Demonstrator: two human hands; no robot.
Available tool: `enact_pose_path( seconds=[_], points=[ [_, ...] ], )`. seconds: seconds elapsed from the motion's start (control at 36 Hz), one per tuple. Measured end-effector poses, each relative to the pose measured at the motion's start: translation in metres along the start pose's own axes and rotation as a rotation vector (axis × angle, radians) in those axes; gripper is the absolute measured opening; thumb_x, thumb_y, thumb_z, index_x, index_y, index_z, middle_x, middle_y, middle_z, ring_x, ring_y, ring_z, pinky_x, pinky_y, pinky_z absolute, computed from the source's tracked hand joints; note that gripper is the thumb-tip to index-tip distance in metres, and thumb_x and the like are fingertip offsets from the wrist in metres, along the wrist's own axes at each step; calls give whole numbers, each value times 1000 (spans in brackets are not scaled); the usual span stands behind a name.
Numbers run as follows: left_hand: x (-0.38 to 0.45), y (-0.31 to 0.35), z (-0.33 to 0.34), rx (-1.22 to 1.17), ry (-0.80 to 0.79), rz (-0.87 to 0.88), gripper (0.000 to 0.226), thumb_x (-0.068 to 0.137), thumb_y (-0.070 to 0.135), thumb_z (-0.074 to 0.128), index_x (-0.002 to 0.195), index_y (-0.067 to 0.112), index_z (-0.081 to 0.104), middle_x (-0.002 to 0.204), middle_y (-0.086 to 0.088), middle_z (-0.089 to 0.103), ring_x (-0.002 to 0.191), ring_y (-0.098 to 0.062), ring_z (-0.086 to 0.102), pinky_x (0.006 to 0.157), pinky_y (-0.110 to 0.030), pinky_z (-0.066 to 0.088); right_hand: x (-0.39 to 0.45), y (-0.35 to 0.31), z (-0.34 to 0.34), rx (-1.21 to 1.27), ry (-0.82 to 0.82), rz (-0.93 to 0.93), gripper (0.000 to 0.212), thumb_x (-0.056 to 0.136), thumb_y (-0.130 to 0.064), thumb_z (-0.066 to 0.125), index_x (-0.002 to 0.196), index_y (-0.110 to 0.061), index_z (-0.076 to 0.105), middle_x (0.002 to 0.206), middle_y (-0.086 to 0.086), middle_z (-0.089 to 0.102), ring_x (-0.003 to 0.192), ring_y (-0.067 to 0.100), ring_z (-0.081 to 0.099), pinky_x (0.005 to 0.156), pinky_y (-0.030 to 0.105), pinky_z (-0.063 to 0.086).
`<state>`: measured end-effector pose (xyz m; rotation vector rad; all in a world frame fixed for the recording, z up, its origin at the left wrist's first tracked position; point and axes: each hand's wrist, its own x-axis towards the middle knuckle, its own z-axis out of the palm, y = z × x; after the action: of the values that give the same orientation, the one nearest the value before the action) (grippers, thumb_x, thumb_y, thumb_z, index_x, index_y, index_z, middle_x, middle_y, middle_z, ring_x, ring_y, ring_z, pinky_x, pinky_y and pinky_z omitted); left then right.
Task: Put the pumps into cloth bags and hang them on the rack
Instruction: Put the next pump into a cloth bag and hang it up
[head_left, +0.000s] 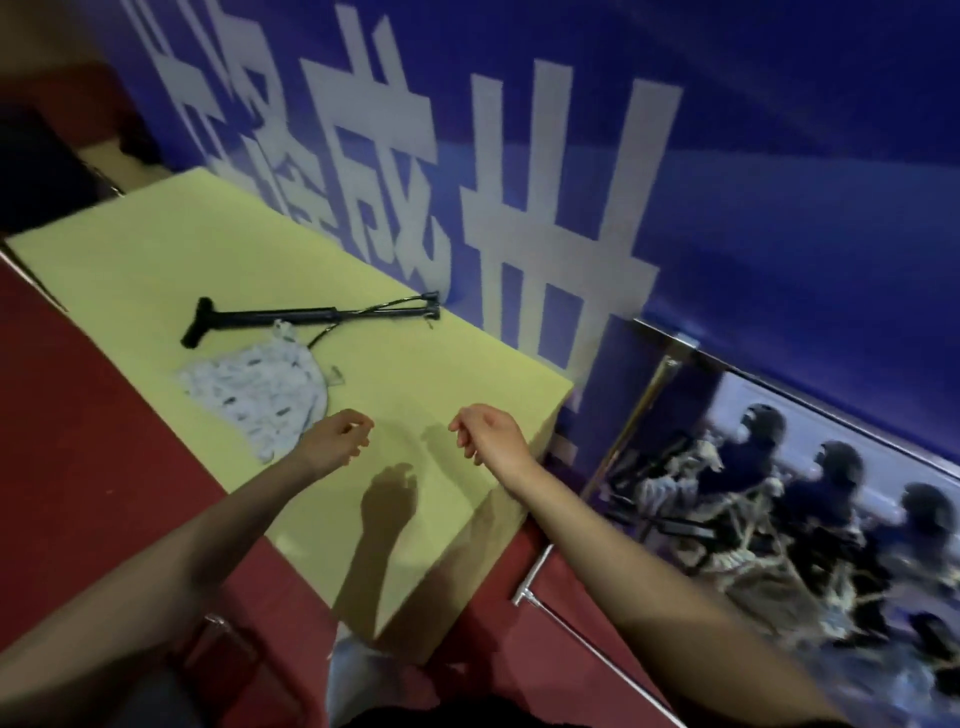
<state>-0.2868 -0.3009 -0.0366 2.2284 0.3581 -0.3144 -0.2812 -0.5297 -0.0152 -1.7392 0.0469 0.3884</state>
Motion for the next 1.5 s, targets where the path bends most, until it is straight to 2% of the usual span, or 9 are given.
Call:
enact_pose_path(
  seconds=[0.25, 0.39, 0.53, 0.75, 0.92, 1.03, 1.28, 1.42, 1.5],
  points=[
    [101, -93, -105, 337, -40, -50, 15, 99, 25, 46, 93, 16, 56, 90, -4, 61, 78, -19, 59, 64, -27, 44, 118, 10, 161, 173, 26, 402, 27, 94, -9, 41, 73, -13, 57, 59, 3, 50, 45, 12, 45, 42, 18, 30],
    [144, -125, -125, 369, -91, -83, 39, 92, 49, 52, 77, 14, 62, 77, -5, 67, 64, -18, 63, 66, -33, 54, 138, 23, 203, 245, 138, 590, 24, 94, -10, 44, 74, -13, 56, 58, 4, 48, 45, 14, 44, 38, 12, 28],
    [165, -143, -112, 369, -206, 82, 49, 81, 52, 67, 54, 22, 39, 48, 4, 34, 43, -10, 34, 49, -25, 25, 148, 29, 217, 224, 182, 687, 29, 94, -8, 48, 66, -12, 52, 36, -2, 48, 30, 9, 45, 37, 10, 28],
    [178, -161, -99, 502, -310, 20, 27, 90, 28, 55, 69, 19, 41, 75, -2, 47, 83, -24, 58, 64, -30, 35, 149, 42, 215, 182, 206, 791, 27, 92, -9, 50, 66, -13, 54, 57, 3, 51, 38, 11, 45, 44, 16, 30],
    [172, -129, -127, -93, -249, -26, 20, 96, 8, 49, 83, -4, 57, 77, -17, 56, 68, -21, 53, 59, -24, 41, 141, 27, 212, 183, 117, 734, 22, 95, -11, 49, 75, -14, 58, 65, 3, 53, 44, 10, 50, 47, 17, 33],
    [159, -78, -153, -316, -226, 28, 22, 96, 9, 46, 75, 6, 52, 71, -16, 50, 63, -22, 53, 56, -24, 43, 137, 5, 208, 179, 51, 591, 23, 100, -25, 43, 83, -18, 56, 75, 0, 58, 62, 11, 56, 58, 23, 43],
    [129, -32, -160, -414, -197, -31, 19, 90, 27, 58, 92, 11, 68, 91, -3, 66, 92, -23, 62, 86, -38, 46, 142, -41, 197, 364, -24, 382, 49, 98, -55, 37, 103, -19, 69, 100, 8, 71, 97, 28, 65, 94, 42, 49],
    [119, -9, -155, -509, -148, 31, 24, 98, 20, 50, 77, 19, 62, 70, 8, 64, 75, -15, 58, 70, -29, 45, 133, -60, 174, 434, -84, 245, 52, 100, -54, 29, 108, -20, 67, 104, 4, 71, 97, 21, 66, 82, 32, 51],
    [126, 4, -152, -546, -131, 36, 22, 99, 24, 49, 95, 11, 66, 90, -5, 67, 86, -22, 62, 74, -32, 49, 123, -59, 163, 393, -68, 134, 48, 99, -56, 30, 112, -24, 64, 110, 5, 70, 101, 21, 65, 81, 31, 50]
  ],
)
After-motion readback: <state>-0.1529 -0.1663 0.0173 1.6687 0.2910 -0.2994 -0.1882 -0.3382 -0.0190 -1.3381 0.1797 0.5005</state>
